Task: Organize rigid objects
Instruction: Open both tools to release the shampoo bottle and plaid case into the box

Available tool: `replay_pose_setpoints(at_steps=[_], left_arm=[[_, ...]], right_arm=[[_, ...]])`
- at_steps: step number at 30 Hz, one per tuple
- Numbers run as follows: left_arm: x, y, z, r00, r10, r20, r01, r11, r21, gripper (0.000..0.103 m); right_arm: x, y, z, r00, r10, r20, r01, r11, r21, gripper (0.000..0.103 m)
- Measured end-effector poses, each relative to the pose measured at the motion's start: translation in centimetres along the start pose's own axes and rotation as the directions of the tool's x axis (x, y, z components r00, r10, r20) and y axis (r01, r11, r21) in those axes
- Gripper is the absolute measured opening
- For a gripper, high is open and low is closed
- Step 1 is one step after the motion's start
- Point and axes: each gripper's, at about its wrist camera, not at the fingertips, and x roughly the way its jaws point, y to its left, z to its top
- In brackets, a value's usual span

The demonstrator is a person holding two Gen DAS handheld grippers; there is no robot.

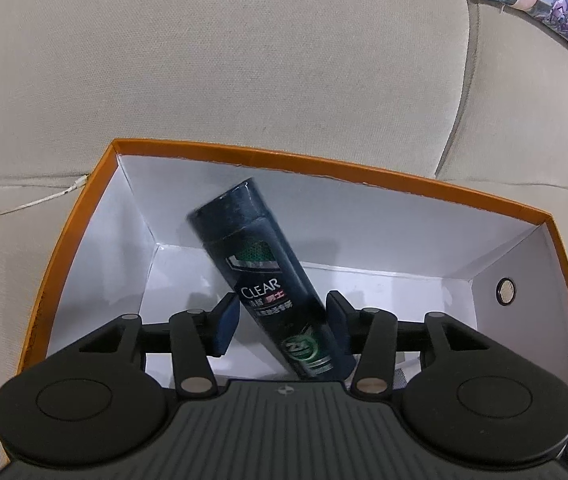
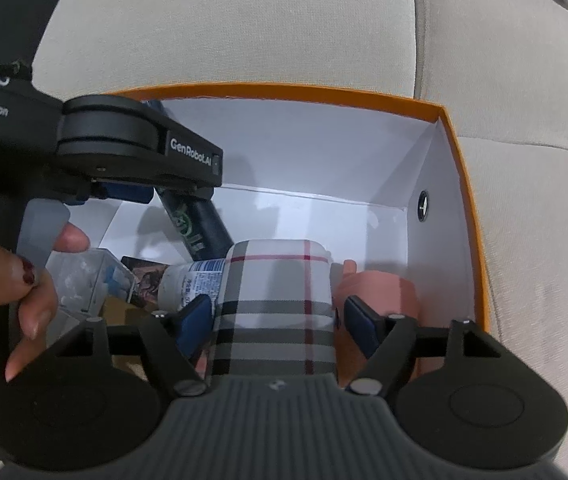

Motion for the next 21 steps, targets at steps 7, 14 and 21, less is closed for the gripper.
replay_pose_setpoints(at_steps=[7,14,21], left_arm=[[-0.62,-0.07,0.07,1.0,-0.002,0.019,0.002,1.0,0.007,0.06],[-0.69,-0.32,0.01,1.0,0.006,0.015,-0.007,1.0,0.024,0.061],[-1.01,-0.23,0.06,1.0,0.015,0.013,-0.015,0.999,0.036,0.064]], right_arm=[[-0.16,-0.05,0.06,1.0,-0.003,0.004,0.003,1.0,-0.005,0.076],[-0.28,0.22,0.07,1.0,-0.01,0.016,0.01,1.0,-0.012,0.077],[-0.78,0.48,0.14,1.0,-0.014,0.024,0.014,1.0,-0.015,0.078]])
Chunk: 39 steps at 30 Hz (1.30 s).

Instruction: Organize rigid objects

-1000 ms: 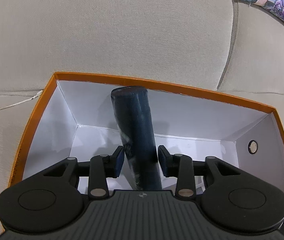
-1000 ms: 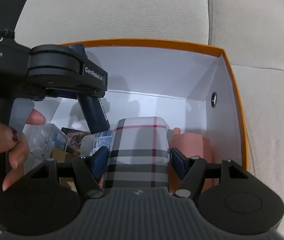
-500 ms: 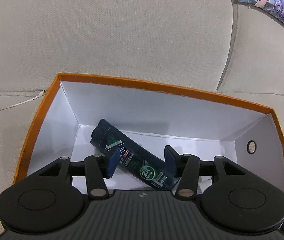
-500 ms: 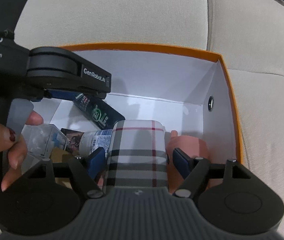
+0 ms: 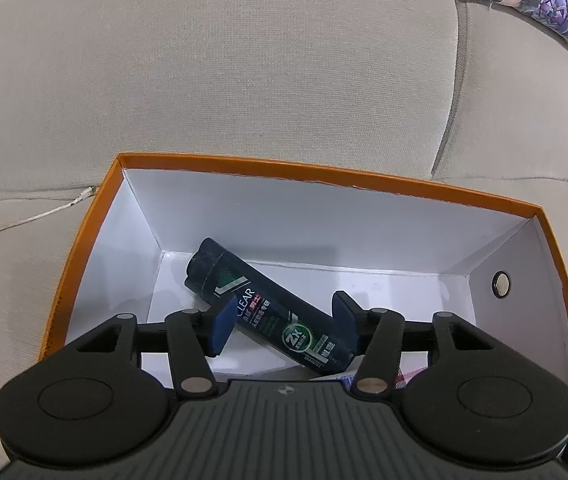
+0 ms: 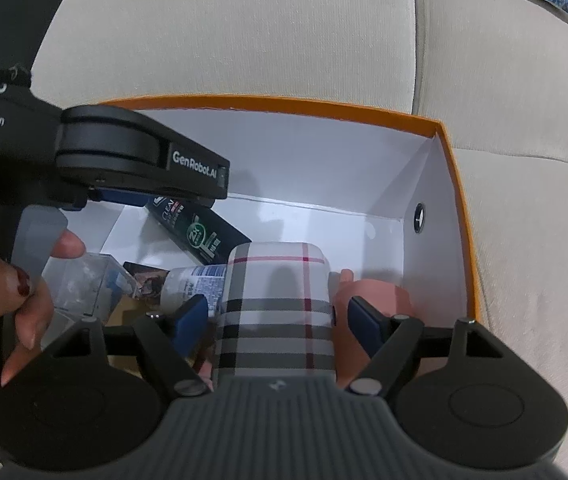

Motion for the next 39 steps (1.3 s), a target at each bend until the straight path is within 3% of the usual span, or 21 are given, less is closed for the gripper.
replay_pose_setpoints(at_steps=[5,8,13,20,25,31,39], left_arm=[[-0.8,0.0,-0.2,1.0,0.019,-0.008,-0.019,1.0,0.011,0.069],[-1.5,0.0,-0.2,1.0,0.025,-0.012,-0.025,1.0,0.018,0.079],[-3.6,0.2,-0.2,0.999,0.054,0.001,-0.054,0.998,0.022,0.085],[-6.7,1.3,-0.8,0.994,0.102,-0.029,-0.102,0.995,0.006,0.086],[-10.0,1.3,-1.5,0.989,0.148,-0.005,-0.148,0.989,0.023,0.087],[-13.7,1.5,-4.2,0.984,0.177,-0.002,-0.177,0.984,0.002,0.087],[-17.7,2.3,-8.1,0.988,0.155,0.007,-0.154,0.985,-0.084,0.087]], right_arm=[[-1.0,0.1,0.3,1.0,-0.027,0.012,0.027,1.0,-0.007,0.085],[-1.8,-0.2,0.5,0.999,-0.031,0.013,0.03,0.999,0.011,0.085],[-3.4,-0.3,0.6,0.999,-0.045,0.007,0.045,0.999,0.009,0.087],[-6.1,-0.2,0.2,1.0,-0.029,0.008,0.029,0.999,0.027,0.088],[-7.9,0.3,-0.5,1.0,-0.019,-0.005,0.019,0.999,0.032,0.089],[-9.7,1.1,-2.0,0.998,-0.039,-0.039,0.039,0.999,0.001,0.091],[-12.1,1.0,-3.7,0.997,-0.073,-0.029,0.073,0.997,-0.007,0.091]])
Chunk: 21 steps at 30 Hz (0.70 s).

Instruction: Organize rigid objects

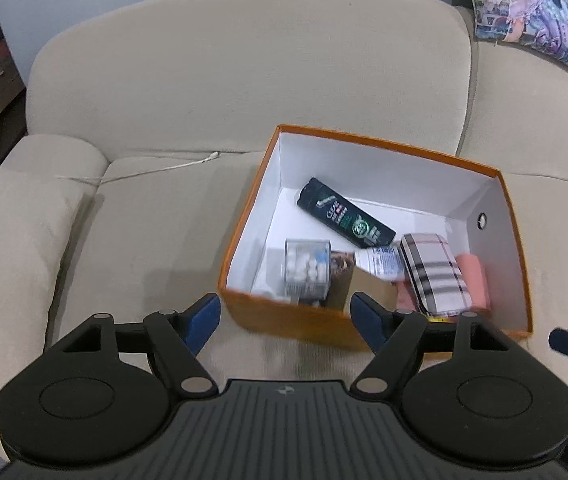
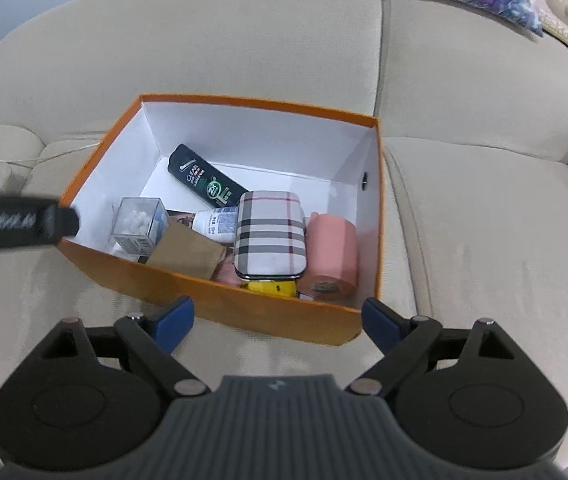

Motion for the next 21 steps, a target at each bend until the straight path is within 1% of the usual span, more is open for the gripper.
replay_pose_setpoints(at_steps=[3,6,8,11,13,21], left_arm=[[-1.3,0.1,-1.2,1.0,0.005,-0.006,-0.005,1.0,0.002,0.087],[-2.4,0.4,-2.3,1.0,-0.002,0.004,0.002,1.0,-0.001,0.087],[-3.0,0.6,-2.7,1.0,0.009,0.009,-0.009,1.0,0.005,0.087],[-3.7,1.1,-3.3,0.998,0.058,0.03,-0.058,0.998,0.007,0.087],[-3.9,1.4,-3.4,0.996,0.075,0.039,-0.075,0.997,0.004,0.087],[-4.4,2.4,-3.4,0.997,0.065,0.051,-0.064,0.998,-0.03,0.087]], right_arm=[[-1.1,0.2,-0.8,1.0,-0.022,0.022,0.022,1.0,0.003,0.094],[-1.9,0.6,-1.2,0.997,-0.065,0.037,0.066,0.998,-0.022,0.094],[-2.3,0.5,-1.4,0.996,-0.082,0.042,0.083,0.996,-0.02,0.094],[-2.9,0.1,-1.4,0.995,-0.087,0.05,0.087,0.996,-0.001,0.095],[-3.3,0.2,-1.3,0.994,-0.092,0.058,0.092,0.996,0.0,0.095],[-3.8,1.4,-1.3,0.994,-0.088,0.067,0.089,0.996,-0.011,0.095]])
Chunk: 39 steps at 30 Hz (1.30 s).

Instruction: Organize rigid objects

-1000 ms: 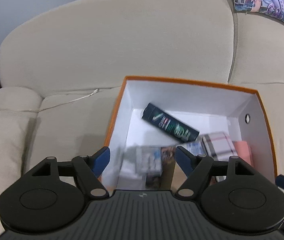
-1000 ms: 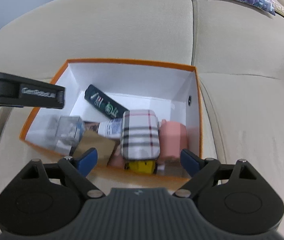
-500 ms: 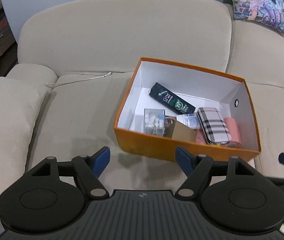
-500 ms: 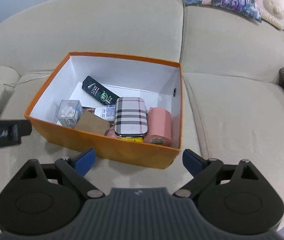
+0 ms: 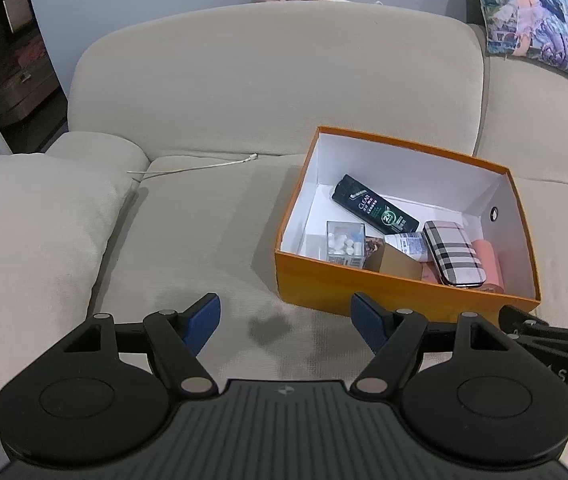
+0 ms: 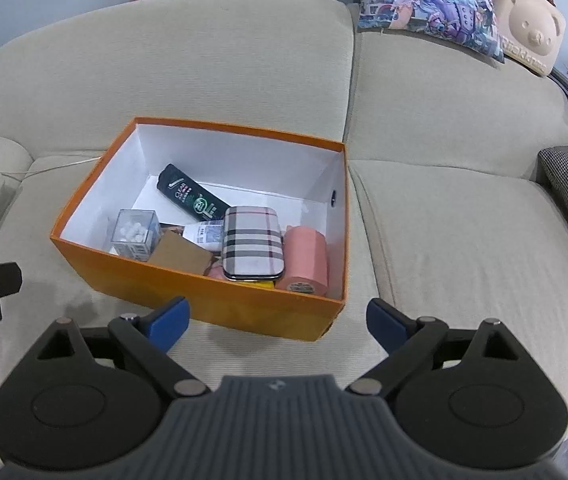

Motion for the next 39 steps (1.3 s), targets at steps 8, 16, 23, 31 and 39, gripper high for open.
replay_pose_setpoints(at_steps=[8,16,23,31,39], left_arm=[[-0.24,-0.27,-0.06,1.0,-0.01,0.006,0.01,1.0,0.006,0.086],[-0.38,-0.45,0.01,1.0,-0.009,0.005,0.009,1.0,0.017,0.086],[-0.6,-0.44,0.01,1.0,0.001,0.012,-0.001,1.0,0.011,0.087],[-0.38,-0.33,-0.06,1.0,-0.008,0.005,0.008,1.0,0.016,0.088],[-0.32,-0.29,-0.12,1.0,-0.017,0.005,0.016,1.0,0.019,0.089]], right_arm=[[-0.09,0.6,0.08,1.0,0.005,-0.002,-0.005,1.0,0.001,0.097],[-0.12,0.79,0.11,1.0,-0.002,-0.002,0.002,1.0,-0.002,0.097],[-0.01,0.78,0.2,1.0,-0.003,-0.003,0.003,1.0,-0.001,0.097],[-0.09,0.92,0.14,1.0,-0.006,-0.002,0.006,1.0,-0.005,0.097],[-0.05,1.05,0.12,1.0,-0.009,-0.004,0.009,1.0,-0.008,0.098]])
